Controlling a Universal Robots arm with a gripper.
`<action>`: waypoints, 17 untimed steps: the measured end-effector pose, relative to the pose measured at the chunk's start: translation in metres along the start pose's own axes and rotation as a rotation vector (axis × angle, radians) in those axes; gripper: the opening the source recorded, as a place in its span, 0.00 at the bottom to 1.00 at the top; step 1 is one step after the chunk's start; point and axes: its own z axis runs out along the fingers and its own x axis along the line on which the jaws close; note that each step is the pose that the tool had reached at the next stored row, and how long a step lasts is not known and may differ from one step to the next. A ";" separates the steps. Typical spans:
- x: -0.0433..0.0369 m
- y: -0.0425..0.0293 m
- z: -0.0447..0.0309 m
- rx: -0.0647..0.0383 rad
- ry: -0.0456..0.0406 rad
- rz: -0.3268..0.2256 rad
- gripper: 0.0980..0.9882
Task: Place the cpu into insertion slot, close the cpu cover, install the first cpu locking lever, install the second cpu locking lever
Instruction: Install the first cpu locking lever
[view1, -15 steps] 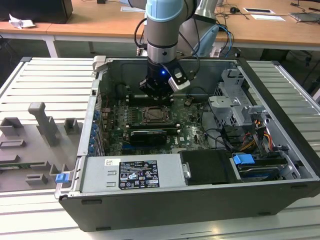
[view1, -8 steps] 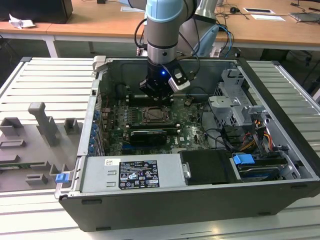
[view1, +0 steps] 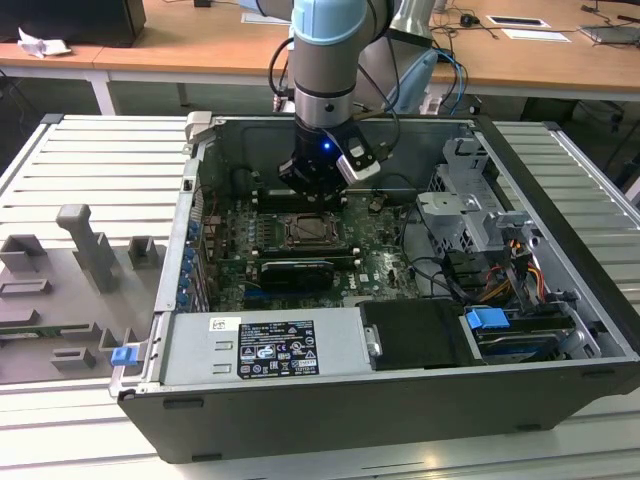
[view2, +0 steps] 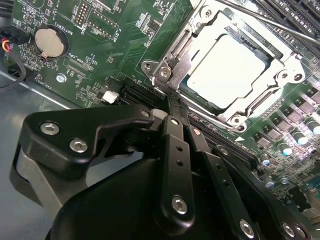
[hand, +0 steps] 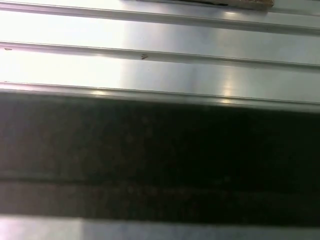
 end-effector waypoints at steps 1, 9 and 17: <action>0.0000 0.0000 0.0004 0.000 0.0000 0.000 0.01; -0.0001 -0.0002 0.0021 -0.002 -0.0002 0.000 0.01; -0.0006 -0.0011 -0.0035 -0.003 -0.0001 0.000 0.01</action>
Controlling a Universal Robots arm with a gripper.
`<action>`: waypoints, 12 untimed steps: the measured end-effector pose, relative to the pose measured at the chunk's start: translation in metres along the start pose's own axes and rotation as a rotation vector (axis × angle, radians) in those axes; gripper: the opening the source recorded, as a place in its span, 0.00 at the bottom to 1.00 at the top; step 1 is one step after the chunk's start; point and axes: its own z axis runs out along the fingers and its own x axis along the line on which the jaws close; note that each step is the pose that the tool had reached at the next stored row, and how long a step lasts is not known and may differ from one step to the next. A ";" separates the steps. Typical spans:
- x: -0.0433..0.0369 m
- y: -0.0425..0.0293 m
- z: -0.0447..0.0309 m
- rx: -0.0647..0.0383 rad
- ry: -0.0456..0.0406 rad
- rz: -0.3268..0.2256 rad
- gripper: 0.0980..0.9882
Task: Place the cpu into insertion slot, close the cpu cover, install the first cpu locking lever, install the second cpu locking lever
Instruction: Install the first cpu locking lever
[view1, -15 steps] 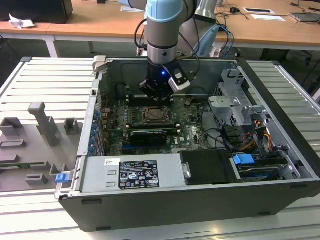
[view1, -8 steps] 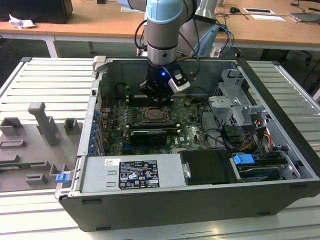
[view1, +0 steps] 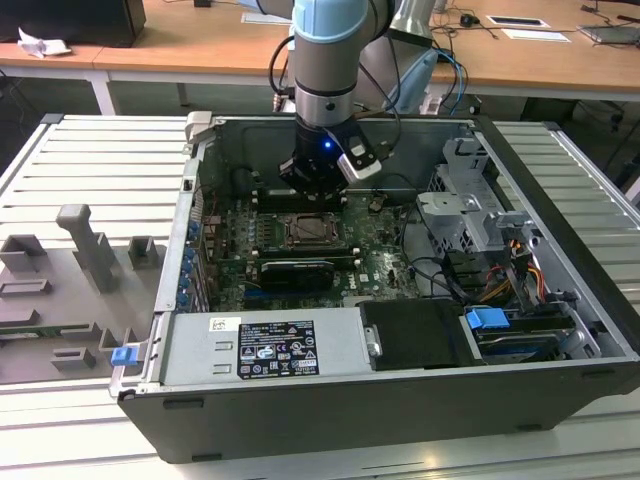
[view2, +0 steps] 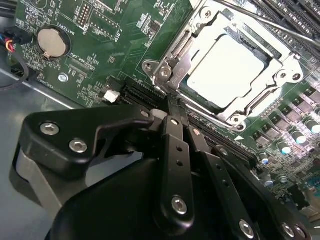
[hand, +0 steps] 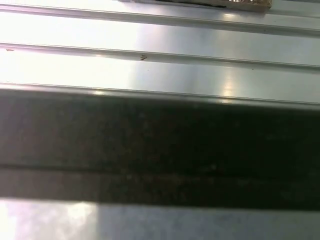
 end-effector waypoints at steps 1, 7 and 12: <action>0.0000 -0.0003 0.0000 0.000 0.0000 0.000 0.01; 0.0002 -0.0038 -0.0003 0.000 0.0000 0.000 0.01; -0.0002 -0.0038 -0.0086 0.000 0.0000 0.000 0.01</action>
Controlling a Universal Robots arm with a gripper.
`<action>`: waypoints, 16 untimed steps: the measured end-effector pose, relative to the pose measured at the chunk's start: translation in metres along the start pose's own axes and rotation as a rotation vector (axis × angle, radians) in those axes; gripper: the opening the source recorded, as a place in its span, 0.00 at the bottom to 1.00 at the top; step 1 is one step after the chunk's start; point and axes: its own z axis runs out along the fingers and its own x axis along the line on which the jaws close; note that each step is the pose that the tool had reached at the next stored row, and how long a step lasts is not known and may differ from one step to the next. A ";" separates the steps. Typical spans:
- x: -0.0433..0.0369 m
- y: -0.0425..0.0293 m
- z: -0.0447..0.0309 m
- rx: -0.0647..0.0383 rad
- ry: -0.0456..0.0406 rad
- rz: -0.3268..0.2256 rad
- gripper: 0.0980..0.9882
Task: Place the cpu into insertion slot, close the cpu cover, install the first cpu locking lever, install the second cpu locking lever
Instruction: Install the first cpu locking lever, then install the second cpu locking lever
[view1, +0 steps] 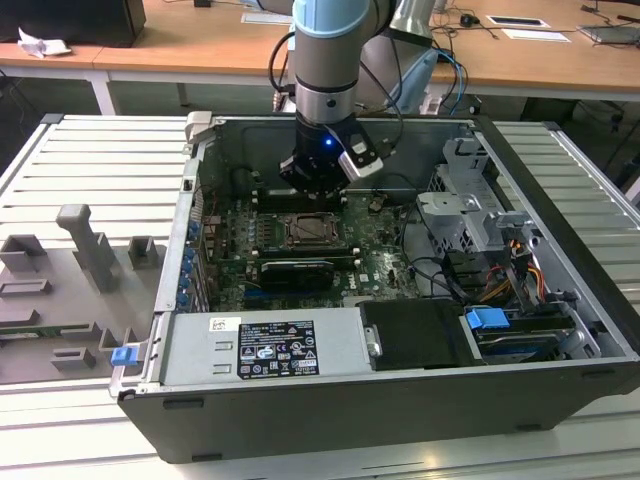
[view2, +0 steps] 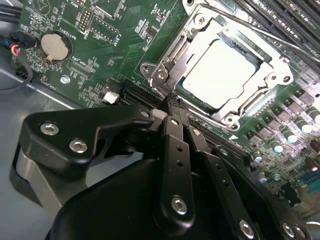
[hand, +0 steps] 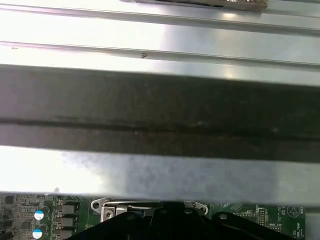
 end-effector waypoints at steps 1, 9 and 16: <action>0.0000 -0.0001 -0.0003 0.000 -0.0001 0.000 0.01; -0.0001 -0.0010 -0.0023 0.000 -0.0001 0.000 0.01; 0.0003 -0.0067 -0.0031 0.000 0.0000 0.000 0.01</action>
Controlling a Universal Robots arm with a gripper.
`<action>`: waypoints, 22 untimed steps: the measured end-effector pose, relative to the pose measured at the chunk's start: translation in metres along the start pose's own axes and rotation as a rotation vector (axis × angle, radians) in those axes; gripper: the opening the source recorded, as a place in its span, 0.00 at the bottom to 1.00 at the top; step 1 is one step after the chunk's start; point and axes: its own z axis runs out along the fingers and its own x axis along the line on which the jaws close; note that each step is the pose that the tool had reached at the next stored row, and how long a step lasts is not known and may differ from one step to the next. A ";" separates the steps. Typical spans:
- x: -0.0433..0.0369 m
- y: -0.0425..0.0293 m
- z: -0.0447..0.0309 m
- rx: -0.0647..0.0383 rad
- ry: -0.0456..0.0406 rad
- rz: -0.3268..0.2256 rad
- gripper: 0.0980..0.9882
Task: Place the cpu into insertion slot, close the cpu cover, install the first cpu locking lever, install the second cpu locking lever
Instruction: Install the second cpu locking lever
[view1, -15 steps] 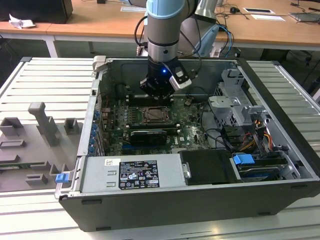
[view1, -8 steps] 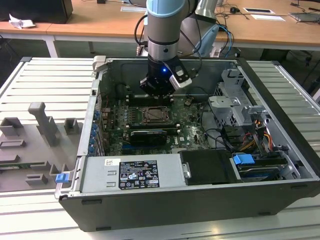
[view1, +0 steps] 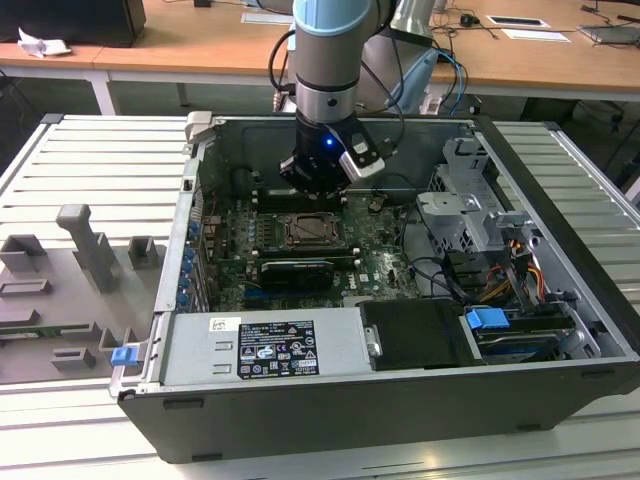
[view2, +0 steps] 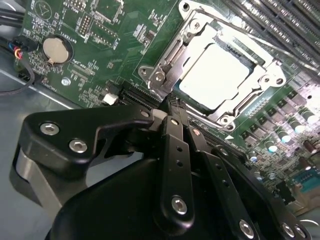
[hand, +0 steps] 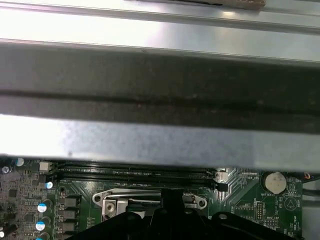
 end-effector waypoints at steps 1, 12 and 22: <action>0.0001 -0.0017 -0.0001 0.000 0.0000 0.000 0.01; 0.0013 -0.0242 -0.0018 0.000 -0.0001 0.000 0.01; 0.0006 -0.0282 -0.0226 -0.001 -0.0001 0.000 0.01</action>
